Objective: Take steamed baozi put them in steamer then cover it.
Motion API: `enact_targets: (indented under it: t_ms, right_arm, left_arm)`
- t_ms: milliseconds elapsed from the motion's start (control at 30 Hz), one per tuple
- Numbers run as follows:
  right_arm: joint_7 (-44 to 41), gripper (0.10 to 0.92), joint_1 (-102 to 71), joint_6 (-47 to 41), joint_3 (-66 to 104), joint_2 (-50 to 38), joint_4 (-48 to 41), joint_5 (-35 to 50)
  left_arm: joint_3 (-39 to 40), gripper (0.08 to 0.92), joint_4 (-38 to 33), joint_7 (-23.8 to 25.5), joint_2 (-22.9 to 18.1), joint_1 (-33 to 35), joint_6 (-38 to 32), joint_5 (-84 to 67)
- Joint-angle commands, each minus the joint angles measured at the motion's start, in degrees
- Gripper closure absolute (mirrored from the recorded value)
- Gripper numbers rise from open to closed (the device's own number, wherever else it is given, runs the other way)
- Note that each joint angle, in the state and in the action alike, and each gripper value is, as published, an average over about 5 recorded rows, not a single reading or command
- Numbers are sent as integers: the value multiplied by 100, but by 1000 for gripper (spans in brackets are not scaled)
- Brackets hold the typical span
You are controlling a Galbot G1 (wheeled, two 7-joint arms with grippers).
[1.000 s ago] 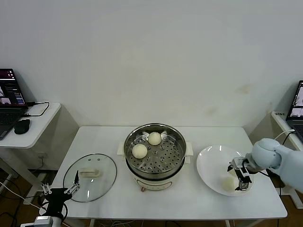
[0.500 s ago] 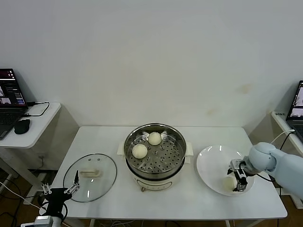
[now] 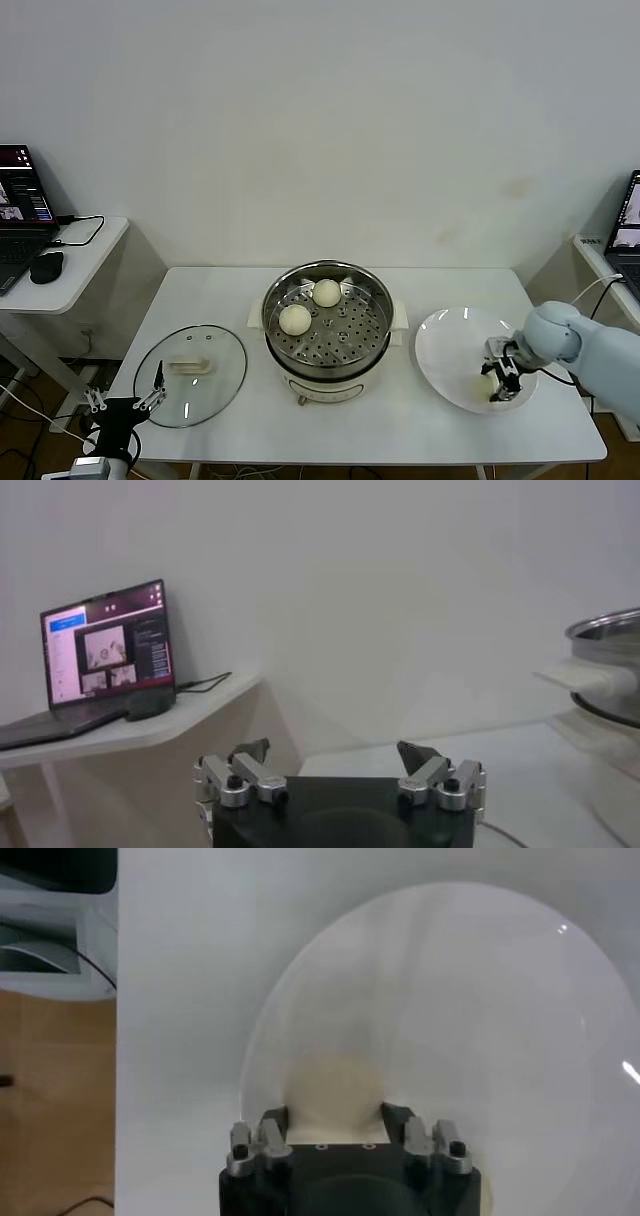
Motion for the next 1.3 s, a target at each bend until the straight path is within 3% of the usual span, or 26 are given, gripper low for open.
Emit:
enact_targets:
  t_ms: [33, 300, 600, 1000, 1300]
  right_arm:
    - [-187, 457, 681, 25, -153, -26, 61, 190]
    - [-440, 457, 2491, -56, -627, 66, 116, 886]
    - [-195, 457, 4373, -39, -1422, 980, -93, 1569]
    - [370, 456, 4650, 379, -2230, 2354, 402, 2163]
    - [611, 448, 4205, 1240, -2798, 3014, 487, 1764]
  left_arm:
    - [-3, 177, -8, 0, 9, -4, 0, 0]
    - [17, 177, -16, 2, 41, -24, 8, 6]
    - [-14, 177, -26, 0, 72, -8, -6, -1]
    - [-74, 177, -25, -3, 60, -1, -13, -6]
    - [-115, 177, -25, -7, -16, -13, -16, 3]
